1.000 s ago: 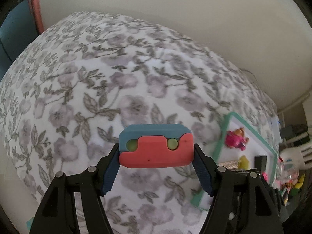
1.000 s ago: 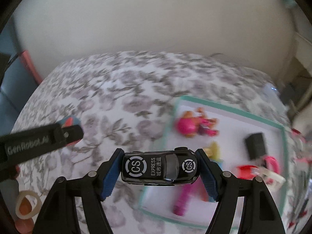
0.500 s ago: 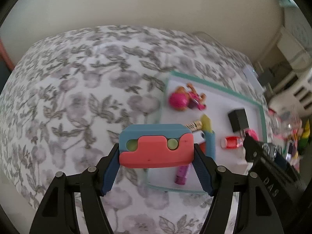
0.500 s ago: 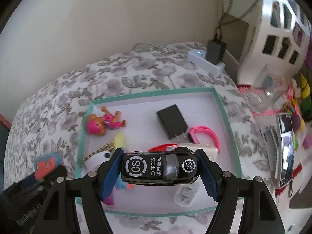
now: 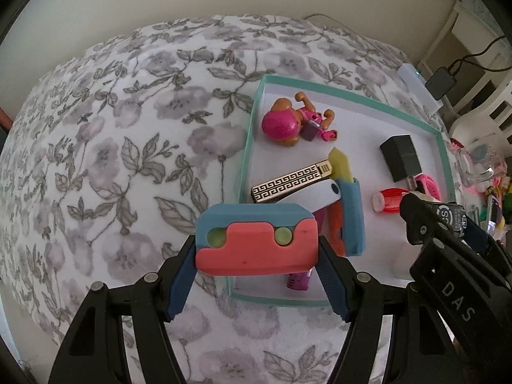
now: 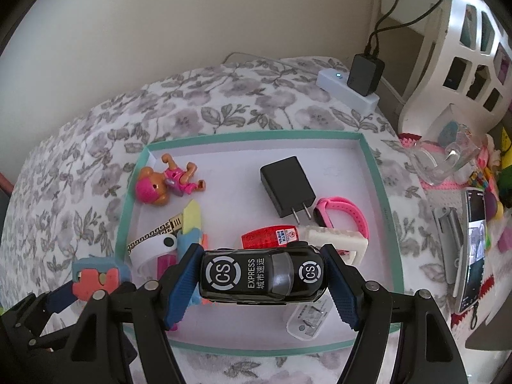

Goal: Organize rigid objects
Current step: 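Carry the black toy car and pink-blue piece into the tray and release both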

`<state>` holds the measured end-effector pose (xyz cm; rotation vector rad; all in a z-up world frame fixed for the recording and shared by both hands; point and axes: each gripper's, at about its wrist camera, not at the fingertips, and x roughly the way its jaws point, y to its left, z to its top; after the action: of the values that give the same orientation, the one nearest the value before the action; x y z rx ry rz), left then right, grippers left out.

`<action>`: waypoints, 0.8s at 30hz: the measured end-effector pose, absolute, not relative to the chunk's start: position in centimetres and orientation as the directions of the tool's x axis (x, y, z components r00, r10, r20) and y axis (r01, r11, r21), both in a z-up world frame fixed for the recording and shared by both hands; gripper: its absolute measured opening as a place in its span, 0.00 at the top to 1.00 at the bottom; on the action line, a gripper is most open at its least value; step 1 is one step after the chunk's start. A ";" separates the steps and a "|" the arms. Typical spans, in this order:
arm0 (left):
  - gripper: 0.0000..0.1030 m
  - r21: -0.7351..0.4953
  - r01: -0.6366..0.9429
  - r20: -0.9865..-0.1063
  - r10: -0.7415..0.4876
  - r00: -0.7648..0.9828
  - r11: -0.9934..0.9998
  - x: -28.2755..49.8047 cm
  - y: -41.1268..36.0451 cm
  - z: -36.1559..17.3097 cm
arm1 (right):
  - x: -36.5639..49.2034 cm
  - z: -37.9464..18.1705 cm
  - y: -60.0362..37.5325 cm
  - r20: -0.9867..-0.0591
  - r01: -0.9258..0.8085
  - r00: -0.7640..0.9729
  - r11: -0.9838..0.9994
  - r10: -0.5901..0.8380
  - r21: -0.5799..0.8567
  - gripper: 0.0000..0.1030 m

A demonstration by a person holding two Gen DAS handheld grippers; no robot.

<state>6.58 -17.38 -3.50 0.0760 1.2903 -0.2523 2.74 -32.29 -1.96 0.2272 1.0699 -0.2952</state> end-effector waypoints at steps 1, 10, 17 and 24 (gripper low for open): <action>0.30 -0.080 0.229 -0.958 -0.139 0.253 0.970 6.6 -17.4 -3.6 | 2.8 -2.1 -32.3 -0.887 0.344 0.444 0.938 -0.125 0.040 0.26; 0.30 -0.079 0.237 -0.965 -0.134 0.224 0.968 6.8 -17.5 -4.5 | 3.1 -2.7 -32.1 -0.900 0.340 0.421 0.940 -0.117 0.038 0.26; 0.30 -0.073 0.241 -0.964 -0.130 0.232 0.968 6.7 -17.6 -4.3 | 3.1 -2.7 -32.2 -0.900 0.340 0.421 0.940 -0.115 0.039 0.25; 0.28 -0.060 0.237 -0.962 -0.120 0.247 0.970 6.7 -17.4 -4.2 | 3.1 -2.8 -32.2 -0.900 0.344 0.421 0.938 -0.114 0.042 0.25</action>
<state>6.66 -17.41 -4.17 0.1045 1.2996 -0.2438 3.07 -32.17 -2.83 0.2340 1.1015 -0.2900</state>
